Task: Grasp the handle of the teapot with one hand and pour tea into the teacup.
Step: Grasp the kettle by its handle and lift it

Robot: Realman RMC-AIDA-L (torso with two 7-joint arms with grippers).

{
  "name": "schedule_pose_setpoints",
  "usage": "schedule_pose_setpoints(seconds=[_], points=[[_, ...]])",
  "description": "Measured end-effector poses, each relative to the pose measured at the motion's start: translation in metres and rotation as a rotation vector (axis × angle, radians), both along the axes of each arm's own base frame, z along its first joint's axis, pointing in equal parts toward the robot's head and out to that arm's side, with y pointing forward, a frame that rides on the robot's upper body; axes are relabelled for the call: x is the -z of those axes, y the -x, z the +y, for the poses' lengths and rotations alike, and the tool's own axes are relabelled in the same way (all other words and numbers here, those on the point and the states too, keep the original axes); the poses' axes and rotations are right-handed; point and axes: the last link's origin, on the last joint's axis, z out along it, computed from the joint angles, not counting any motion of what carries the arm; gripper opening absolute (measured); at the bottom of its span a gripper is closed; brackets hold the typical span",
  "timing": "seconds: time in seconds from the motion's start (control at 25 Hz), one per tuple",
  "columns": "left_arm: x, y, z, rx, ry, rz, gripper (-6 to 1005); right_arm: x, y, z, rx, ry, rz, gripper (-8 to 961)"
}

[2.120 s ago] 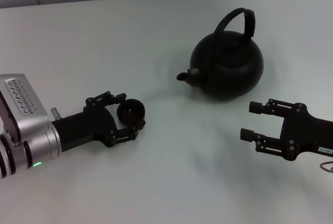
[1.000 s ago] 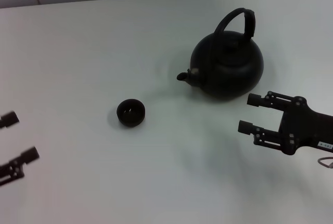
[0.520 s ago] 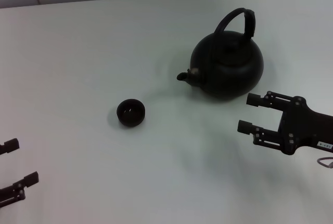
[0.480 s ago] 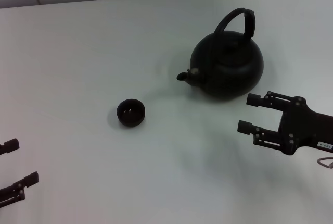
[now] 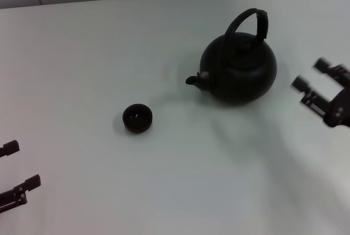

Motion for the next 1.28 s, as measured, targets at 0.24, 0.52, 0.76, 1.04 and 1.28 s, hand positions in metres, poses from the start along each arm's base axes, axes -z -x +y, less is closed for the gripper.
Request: schedule_pose_setpoints(seconds=[0.24,0.52,0.76,1.04,1.28], points=[[0.001,-0.002,0.001,0.005,-0.004,-0.005,811,0.001,-0.008,0.000,0.088,-0.106,0.003,678],[0.001,-0.002,0.002,-0.002,-0.022,-0.014,811,-0.004,-0.006,0.022,0.083,-0.090,-0.026,679],[0.002,-0.002,0.001,-0.006,-0.021,-0.018,811,-0.007,-0.003,0.050,0.093,-0.057,-0.057,679],[0.002,-0.001,0.001,-0.012,-0.032,-0.023,811,-0.007,0.006,0.087,0.109,-0.034,-0.114,679],[0.003,-0.001,-0.001,-0.018,-0.035,-0.025,811,0.000,0.014,0.113,0.120,0.028,-0.171,678]])
